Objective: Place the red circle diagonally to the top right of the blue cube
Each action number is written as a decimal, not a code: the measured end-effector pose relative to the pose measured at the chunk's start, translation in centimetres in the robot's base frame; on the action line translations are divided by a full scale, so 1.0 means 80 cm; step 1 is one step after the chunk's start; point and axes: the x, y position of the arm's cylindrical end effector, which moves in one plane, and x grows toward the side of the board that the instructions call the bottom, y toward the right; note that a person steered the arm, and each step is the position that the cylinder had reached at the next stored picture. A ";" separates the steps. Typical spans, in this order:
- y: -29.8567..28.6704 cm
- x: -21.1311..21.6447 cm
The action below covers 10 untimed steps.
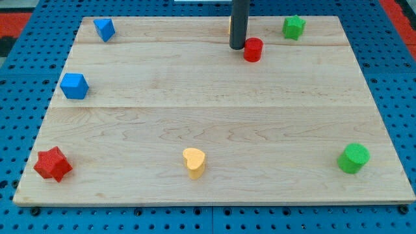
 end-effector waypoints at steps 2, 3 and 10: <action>0.043 0.070; 0.118 0.057; -0.202 -0.027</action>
